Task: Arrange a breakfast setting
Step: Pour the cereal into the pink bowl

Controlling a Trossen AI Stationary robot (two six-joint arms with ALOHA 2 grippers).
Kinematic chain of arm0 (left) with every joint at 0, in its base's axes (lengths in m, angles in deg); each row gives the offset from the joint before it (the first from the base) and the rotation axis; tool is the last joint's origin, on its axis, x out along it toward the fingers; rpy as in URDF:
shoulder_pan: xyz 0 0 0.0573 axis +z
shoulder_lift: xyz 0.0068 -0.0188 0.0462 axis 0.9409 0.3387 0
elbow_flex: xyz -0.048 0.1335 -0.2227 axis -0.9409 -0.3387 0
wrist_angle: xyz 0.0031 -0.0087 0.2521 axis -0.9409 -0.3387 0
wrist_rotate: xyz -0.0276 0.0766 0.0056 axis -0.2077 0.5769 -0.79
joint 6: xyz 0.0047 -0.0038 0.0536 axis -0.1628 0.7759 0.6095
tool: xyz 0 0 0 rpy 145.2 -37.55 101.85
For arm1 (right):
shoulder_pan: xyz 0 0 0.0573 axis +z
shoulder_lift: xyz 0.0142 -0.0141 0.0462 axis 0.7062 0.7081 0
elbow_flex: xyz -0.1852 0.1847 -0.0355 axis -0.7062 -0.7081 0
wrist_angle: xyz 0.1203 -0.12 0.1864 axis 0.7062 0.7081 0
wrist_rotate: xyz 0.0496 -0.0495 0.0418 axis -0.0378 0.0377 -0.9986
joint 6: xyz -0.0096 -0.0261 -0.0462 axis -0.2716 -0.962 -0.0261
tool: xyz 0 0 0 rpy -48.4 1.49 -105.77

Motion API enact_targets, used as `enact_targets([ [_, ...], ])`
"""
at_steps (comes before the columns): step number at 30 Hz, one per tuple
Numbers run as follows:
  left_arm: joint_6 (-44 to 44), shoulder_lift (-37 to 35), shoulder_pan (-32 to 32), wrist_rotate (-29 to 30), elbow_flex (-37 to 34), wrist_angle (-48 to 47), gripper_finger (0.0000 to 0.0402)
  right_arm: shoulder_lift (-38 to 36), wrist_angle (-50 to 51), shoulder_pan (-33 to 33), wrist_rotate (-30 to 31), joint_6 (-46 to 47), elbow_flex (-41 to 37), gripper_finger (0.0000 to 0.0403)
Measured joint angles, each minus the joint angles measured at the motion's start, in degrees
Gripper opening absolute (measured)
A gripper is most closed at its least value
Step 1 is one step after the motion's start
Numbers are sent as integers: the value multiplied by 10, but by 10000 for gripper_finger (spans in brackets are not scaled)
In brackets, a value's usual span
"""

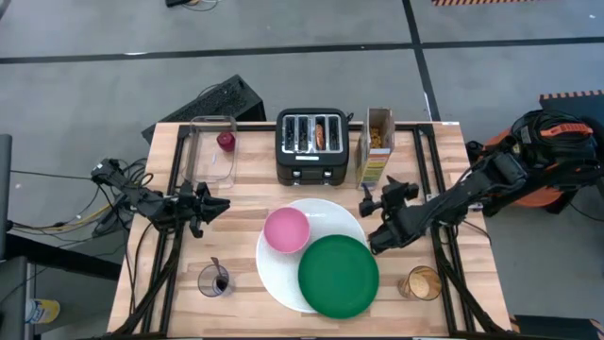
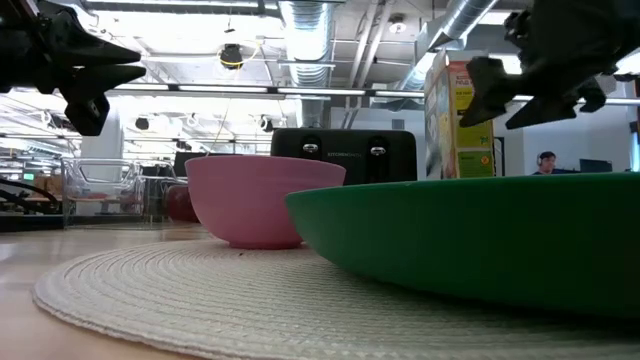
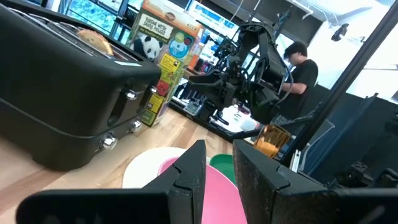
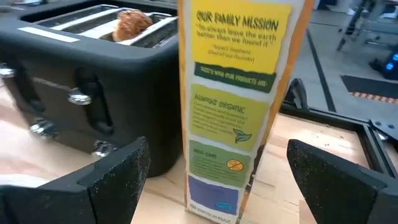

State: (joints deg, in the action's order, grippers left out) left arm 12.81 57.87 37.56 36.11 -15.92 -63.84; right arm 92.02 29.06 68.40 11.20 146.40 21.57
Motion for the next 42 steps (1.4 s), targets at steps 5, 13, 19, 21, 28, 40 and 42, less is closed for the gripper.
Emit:
enact_targets([
  [5,0,0,0,0,0,0,68,27,-25,-31,1,2,0,400],
  [13,-2,0,0,0,0,0,68,70,-33,-84,2,32,0,400],
  [19,-4,0,0,0,0,0,68,99,-68,-108,1,42,0,400],
  [21,-7,0,0,0,0,0,68,105,-68,-112,2,56,0,400],
  [28,-8,0,0,0,0,0,68,114,-96,-125,35,61,-19,400],
  [40,-29,0,0,0,0,0,68,118,-212,-182,113,-45,-48,400],
  [42,-30,0,0,0,0,0,68,117,-220,-197,113,-56,-48,400],
])
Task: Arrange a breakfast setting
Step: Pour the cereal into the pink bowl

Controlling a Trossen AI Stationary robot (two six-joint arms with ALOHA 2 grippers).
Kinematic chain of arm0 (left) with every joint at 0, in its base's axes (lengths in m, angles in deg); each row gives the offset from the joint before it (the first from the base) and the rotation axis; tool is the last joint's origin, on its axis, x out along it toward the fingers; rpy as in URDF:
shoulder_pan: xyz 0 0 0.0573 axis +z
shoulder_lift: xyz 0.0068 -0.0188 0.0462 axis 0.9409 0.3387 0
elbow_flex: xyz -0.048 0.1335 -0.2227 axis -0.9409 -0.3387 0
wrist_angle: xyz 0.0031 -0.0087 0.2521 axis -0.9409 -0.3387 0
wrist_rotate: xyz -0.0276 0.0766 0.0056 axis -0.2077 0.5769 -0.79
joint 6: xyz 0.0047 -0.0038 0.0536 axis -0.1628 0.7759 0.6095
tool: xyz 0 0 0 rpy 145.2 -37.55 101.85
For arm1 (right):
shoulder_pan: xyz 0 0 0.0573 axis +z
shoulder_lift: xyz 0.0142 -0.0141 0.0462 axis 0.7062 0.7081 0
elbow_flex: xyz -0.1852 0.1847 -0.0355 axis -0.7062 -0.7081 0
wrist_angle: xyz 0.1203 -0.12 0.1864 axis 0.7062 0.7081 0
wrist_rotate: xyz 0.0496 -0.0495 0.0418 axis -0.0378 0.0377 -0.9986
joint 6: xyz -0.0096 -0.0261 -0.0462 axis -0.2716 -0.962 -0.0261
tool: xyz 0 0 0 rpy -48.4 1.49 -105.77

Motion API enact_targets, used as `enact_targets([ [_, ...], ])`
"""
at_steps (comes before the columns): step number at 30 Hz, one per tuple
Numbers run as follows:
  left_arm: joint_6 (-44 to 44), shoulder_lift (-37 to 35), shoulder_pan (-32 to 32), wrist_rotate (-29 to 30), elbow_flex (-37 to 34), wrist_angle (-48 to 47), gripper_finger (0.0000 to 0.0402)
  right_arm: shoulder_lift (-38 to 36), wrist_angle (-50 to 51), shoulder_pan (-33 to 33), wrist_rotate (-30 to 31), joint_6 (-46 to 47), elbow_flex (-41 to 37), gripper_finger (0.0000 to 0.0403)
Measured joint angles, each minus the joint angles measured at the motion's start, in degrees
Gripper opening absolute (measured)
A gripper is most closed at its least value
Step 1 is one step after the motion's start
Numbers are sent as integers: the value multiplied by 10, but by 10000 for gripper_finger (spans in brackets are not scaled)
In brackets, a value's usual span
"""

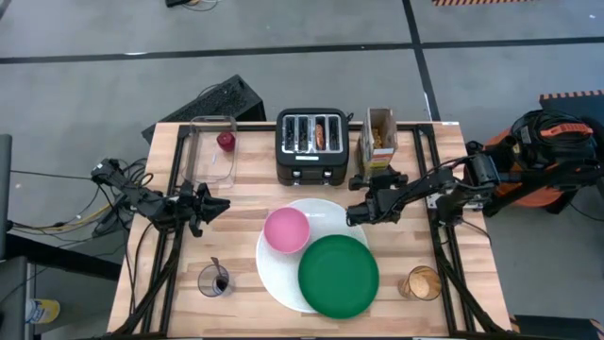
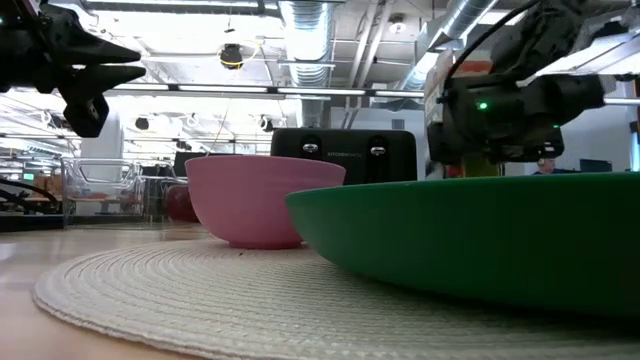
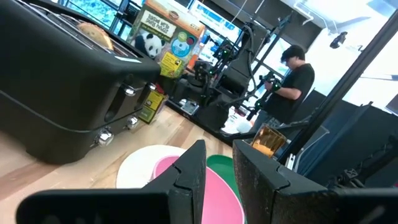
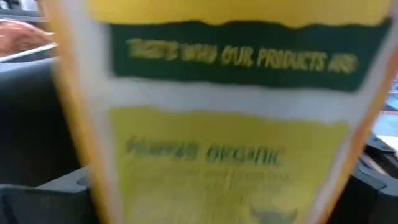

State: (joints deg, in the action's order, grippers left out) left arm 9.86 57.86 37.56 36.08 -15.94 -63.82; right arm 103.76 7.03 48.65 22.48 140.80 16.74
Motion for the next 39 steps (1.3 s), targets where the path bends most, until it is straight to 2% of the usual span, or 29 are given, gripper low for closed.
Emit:
enact_targets([
  [6,0,0,0,0,0,0,68,0,-14,-31,14,-10,0,400],
  [14,0,0,0,0,0,0,68,0,-17,-32,19,-11,0,394],
  [18,0,0,0,0,0,0,68,8,-26,-43,12,-11,0,364],
  [25,0,0,0,0,0,0,68,40,-40,-49,-2,-10,2,278],
  [29,5,0,0,0,0,0,68,45,-40,-41,-3,-11,3,244],
  [34,6,0,0,0,0,0,68,35,-37,-38,-7,-28,3,227],
  [39,3,0,0,0,0,0,68,14,-36,-38,-20,-112,18,227],
])
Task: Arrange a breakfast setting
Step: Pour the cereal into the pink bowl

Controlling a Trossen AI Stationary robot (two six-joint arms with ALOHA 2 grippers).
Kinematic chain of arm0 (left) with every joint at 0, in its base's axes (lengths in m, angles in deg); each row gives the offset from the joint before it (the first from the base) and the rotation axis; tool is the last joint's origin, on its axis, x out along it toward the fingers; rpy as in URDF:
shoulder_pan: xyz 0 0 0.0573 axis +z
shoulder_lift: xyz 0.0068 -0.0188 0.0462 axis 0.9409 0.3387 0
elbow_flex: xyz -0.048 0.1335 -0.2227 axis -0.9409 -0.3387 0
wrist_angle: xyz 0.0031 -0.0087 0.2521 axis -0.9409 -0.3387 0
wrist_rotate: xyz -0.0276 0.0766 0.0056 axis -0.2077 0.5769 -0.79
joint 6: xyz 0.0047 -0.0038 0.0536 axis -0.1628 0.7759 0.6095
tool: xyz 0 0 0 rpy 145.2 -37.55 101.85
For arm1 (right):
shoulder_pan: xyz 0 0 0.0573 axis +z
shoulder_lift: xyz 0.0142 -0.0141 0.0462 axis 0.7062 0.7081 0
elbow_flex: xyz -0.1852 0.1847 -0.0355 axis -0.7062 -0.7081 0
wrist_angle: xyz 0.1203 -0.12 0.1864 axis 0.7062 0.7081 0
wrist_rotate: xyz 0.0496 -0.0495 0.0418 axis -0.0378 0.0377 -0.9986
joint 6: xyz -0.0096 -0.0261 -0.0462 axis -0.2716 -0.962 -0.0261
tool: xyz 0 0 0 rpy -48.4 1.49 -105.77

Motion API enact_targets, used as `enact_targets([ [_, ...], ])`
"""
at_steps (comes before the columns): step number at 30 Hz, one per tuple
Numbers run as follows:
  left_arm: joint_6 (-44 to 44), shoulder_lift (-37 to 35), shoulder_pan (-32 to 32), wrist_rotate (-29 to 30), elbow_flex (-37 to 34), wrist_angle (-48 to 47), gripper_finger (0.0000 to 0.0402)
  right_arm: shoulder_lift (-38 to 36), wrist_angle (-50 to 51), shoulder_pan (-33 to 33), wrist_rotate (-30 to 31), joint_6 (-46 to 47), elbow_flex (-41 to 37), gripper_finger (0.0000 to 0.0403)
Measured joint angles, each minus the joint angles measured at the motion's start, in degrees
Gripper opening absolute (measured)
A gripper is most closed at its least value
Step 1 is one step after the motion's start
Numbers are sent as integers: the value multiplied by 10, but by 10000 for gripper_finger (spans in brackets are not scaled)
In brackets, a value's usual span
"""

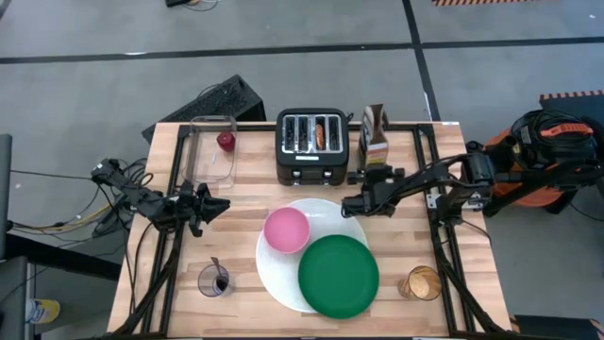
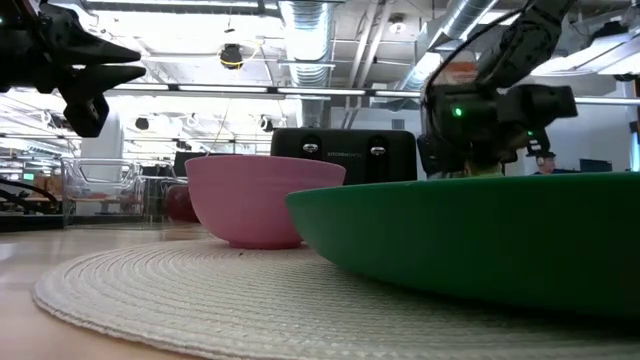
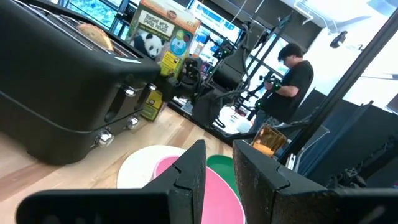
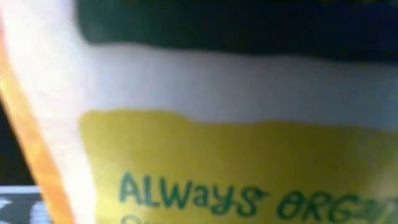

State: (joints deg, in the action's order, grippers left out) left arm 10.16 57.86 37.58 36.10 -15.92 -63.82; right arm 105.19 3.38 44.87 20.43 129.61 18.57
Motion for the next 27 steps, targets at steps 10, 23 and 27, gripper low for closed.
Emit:
enact_targets([
  [10,-1,0,0,0,0,0,68,-48,25,0,-24,-79,12,222],
  [23,-1,0,0,0,0,0,68,-176,95,30,-58,-164,23,221],
  [27,-1,0,0,0,0,0,68,-231,120,54,-78,-247,65,221],
])
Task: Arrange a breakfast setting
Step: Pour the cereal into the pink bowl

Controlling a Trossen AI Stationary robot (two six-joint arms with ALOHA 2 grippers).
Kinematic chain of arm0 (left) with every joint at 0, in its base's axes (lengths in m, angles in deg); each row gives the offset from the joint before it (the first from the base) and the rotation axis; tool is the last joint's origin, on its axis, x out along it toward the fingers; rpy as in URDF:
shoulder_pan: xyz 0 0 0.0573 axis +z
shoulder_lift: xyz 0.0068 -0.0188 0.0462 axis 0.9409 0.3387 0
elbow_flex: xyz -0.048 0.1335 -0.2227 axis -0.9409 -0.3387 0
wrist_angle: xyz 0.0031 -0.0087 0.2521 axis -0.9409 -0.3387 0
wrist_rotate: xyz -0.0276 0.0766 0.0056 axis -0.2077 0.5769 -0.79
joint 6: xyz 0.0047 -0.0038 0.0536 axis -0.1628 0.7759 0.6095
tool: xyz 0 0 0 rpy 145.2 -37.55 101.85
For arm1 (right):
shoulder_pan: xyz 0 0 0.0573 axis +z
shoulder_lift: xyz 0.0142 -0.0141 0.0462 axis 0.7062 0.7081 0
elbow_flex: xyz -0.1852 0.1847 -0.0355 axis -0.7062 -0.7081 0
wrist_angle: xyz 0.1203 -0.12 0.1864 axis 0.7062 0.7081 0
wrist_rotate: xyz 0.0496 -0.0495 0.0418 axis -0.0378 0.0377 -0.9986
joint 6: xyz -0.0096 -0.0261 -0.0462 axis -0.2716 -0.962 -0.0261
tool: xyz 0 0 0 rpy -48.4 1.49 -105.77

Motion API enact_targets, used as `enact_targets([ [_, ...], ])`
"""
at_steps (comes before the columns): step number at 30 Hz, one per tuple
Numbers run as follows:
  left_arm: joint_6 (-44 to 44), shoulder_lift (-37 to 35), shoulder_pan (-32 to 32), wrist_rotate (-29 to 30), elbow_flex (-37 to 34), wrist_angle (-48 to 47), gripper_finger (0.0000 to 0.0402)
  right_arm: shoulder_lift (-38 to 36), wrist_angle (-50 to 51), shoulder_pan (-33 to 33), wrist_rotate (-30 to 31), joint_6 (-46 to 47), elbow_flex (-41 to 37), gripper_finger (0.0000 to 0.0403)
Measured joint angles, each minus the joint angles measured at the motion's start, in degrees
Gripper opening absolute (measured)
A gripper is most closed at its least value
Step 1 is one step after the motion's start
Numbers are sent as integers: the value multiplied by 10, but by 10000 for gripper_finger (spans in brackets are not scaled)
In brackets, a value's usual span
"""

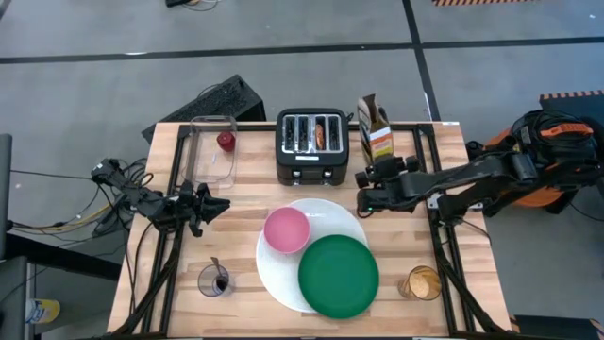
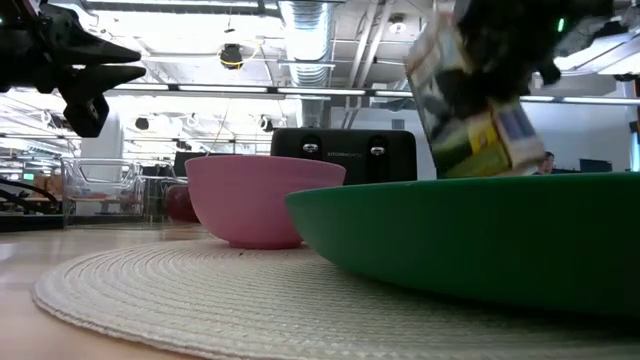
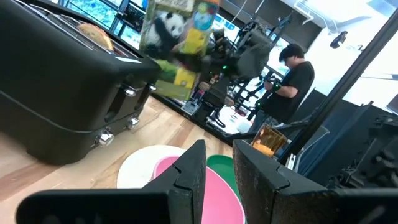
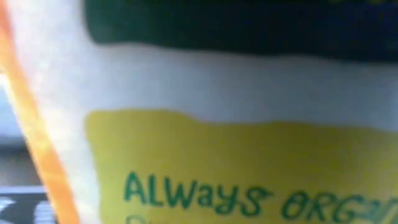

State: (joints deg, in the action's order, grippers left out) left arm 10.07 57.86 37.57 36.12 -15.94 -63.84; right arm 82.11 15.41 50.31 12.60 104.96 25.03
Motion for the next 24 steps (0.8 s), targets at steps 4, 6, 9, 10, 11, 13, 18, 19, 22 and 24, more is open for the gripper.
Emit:
enact_targets([
  [4,0,0,0,14,0,0,68,-45,15,24,-5,-64,53,221],
  [6,0,0,0,23,0,0,68,-62,18,35,-15,-105,84,221],
  [9,5,0,0,29,0,1,68,-82,16,48,-39,-160,129,221],
  [10,9,0,0,29,0,1,68,-85,14,52,-54,-174,144,221],
  [11,13,0,0,29,0,2,68,-87,13,54,-65,-192,159,221],
  [13,14,0,0,29,0,5,68,-87,12,61,-93,-232,190,221],
  [18,20,0,0,30,0,4,68,-68,9,81,-132,-307,264,221],
  [19,25,0,0,30,0,5,68,-65,10,83,-141,-324,278,221],
  [22,37,0,0,30,0,9,68,-44,15,92,-198,-381,313,221],
  [24,43,-1,0,30,0,14,68,-33,27,93,-231,-416,338,221],
])
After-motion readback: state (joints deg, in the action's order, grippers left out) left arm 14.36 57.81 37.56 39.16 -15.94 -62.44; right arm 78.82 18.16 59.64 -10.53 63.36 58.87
